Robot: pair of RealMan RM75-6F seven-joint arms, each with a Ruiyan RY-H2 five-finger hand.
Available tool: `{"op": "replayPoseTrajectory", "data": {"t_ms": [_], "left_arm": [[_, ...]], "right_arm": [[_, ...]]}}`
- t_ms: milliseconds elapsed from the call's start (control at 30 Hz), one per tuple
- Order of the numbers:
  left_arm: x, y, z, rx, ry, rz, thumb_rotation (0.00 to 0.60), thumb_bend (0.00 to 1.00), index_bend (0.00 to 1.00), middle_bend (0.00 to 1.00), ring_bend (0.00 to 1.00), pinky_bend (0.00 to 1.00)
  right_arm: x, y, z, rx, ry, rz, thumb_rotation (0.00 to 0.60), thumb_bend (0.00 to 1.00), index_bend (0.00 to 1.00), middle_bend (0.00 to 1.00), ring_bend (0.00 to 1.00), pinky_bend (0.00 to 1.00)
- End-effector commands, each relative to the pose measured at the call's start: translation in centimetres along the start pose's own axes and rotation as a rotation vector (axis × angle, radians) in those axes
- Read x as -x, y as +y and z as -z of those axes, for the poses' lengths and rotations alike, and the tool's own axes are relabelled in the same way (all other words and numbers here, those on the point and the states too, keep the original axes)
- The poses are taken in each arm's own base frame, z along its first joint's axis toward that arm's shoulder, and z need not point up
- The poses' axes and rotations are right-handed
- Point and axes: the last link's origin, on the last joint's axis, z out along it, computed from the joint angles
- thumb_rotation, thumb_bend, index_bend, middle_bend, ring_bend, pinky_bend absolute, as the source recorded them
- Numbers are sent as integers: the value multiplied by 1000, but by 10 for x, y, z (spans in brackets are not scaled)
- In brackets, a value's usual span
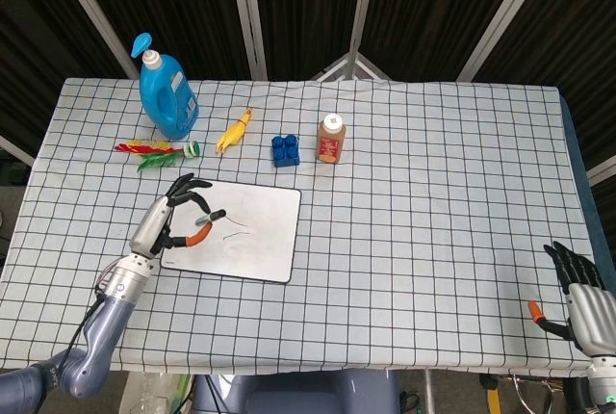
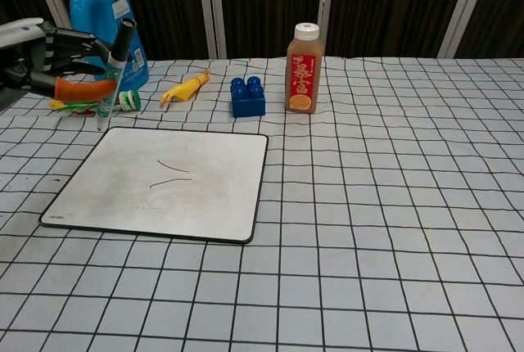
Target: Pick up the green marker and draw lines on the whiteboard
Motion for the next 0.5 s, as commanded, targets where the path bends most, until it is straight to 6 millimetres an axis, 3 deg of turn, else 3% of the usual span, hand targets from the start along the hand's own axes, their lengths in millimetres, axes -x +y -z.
{"op": "replayPoseTrajectory", "data": {"t_ms": [33,333,500], "left_arm": [[-17,-21,7,-75,19,-167,600,544,693,208,54,99],[-41,-58,6,-174,16,-545,600,490,676,196,53,94],[-41,-71,3,-214,-8,-631,600,430,652,172,45,83]], "right_arm": [[0,0,0,0,0,0,600,354,0,0,0,0],[1,-1,0,6,-5,1,600,354,0,0,0,0],[1,-1,0,10,-4,1,600,354,0,0,0,0]]}}
